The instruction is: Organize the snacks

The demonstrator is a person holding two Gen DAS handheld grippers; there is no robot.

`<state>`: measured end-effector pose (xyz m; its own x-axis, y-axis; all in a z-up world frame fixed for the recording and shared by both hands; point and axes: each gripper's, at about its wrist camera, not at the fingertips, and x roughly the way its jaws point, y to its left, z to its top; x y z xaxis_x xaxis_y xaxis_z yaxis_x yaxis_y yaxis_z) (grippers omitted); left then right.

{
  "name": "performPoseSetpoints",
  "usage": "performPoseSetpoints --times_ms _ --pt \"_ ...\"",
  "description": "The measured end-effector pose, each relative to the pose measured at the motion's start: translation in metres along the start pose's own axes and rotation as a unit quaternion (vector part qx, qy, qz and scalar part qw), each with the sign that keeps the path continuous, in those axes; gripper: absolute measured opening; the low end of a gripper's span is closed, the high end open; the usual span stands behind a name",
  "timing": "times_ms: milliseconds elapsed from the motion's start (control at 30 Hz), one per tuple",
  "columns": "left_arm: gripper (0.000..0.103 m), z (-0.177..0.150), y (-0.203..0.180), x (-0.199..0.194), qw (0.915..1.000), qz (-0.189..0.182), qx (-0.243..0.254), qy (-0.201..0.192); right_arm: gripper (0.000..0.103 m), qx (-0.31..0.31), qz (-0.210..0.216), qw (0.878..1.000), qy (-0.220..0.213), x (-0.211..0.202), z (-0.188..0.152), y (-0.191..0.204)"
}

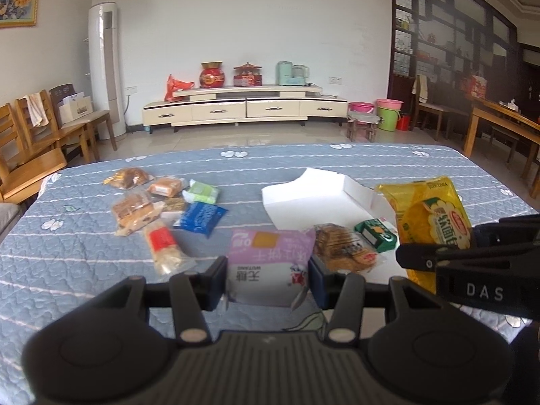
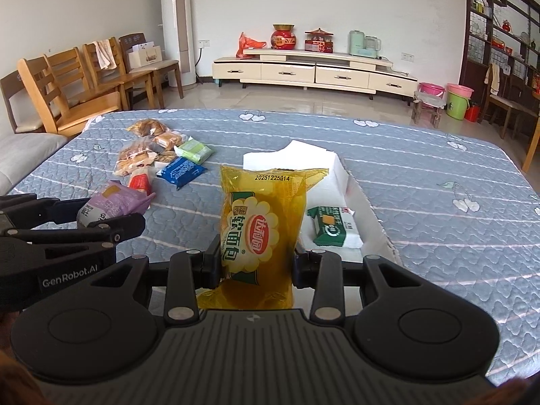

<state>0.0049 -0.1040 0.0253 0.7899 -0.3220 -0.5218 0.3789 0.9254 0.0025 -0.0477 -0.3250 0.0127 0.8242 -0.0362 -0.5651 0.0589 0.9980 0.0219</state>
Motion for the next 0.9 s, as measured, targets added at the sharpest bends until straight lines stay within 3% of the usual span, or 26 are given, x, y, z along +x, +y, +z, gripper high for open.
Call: performPoseSetpoints --times_ms 900 --pt "0.050 -0.005 -0.053 0.028 0.9975 -0.058 0.034 0.025 0.045 0.038 -0.047 0.998 0.007 0.010 -0.005 -0.019"
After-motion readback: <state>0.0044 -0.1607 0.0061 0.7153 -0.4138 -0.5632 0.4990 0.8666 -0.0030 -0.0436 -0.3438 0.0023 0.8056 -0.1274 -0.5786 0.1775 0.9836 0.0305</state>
